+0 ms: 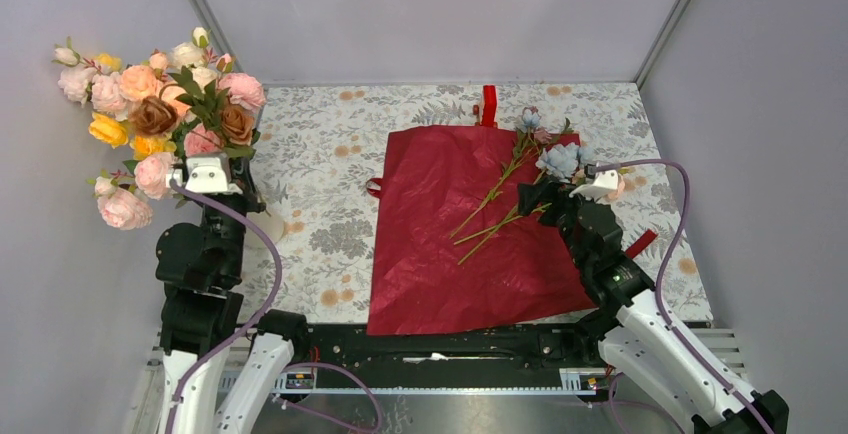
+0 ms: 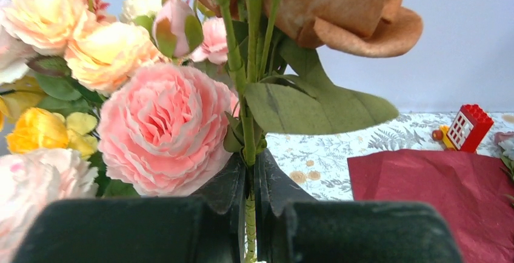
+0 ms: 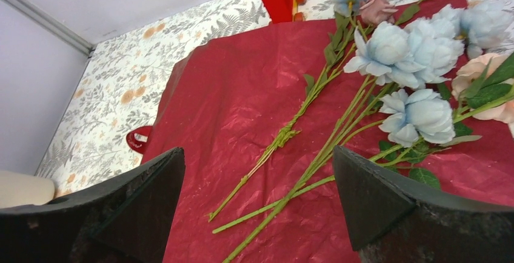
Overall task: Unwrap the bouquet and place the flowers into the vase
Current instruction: Pick up the fake flower from the wrapping paper, then insert the fake flower into the vase.
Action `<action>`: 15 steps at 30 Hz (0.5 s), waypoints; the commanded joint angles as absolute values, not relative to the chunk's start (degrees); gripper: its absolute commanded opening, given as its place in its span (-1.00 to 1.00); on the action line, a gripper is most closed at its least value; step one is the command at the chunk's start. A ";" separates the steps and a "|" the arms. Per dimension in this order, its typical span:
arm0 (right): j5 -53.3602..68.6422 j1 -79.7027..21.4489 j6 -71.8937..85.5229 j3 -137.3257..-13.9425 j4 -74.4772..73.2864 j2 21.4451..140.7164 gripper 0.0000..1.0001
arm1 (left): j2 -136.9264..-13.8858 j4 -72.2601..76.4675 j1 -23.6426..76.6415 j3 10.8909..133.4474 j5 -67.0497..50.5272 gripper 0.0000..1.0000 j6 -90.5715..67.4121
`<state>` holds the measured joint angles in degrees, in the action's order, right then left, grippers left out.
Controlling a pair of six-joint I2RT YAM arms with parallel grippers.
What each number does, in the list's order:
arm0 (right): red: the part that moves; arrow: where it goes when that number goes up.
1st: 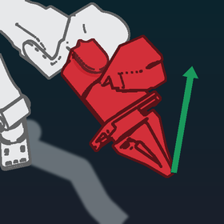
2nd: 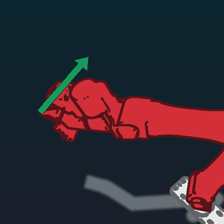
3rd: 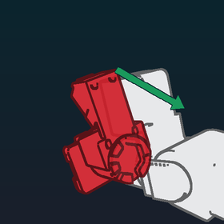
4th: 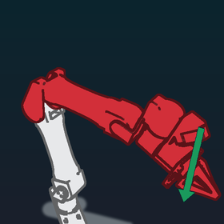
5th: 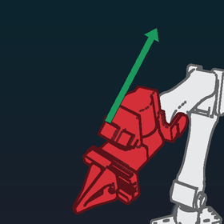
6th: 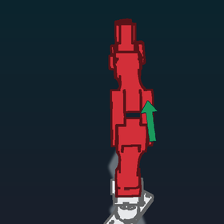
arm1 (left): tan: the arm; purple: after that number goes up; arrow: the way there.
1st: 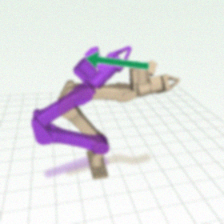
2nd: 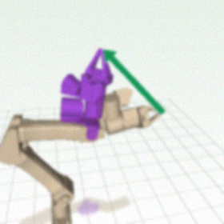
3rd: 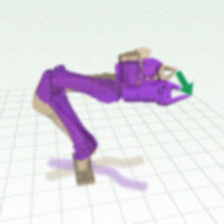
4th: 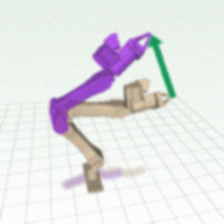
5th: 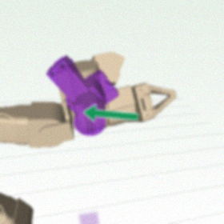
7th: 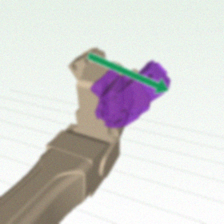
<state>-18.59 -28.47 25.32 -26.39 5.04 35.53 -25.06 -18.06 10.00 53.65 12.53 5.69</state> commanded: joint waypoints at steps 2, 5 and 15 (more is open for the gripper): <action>-14.77 -27.61 27.34 -26.63 6.36 36.10 0.95 | -28.54 -18.28 9.67 59.84 17.42 -1.00 7.84; -14.27 -27.40 27.68 -26.66 6.33 36.06 0.94 | -30.85 -17.65 9.23 62.12 19.21 -1.00 8.06; -12.63 -26.74 27.40 -25.40 6.24 34.00 0.94 | -33.37 -12.24 3.21 64.44 20.06 -1.00 7.62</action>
<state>-13.85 -27.44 27.07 -26.22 5.06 35.38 -33.17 -17.76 5.76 62.54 17.80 7.33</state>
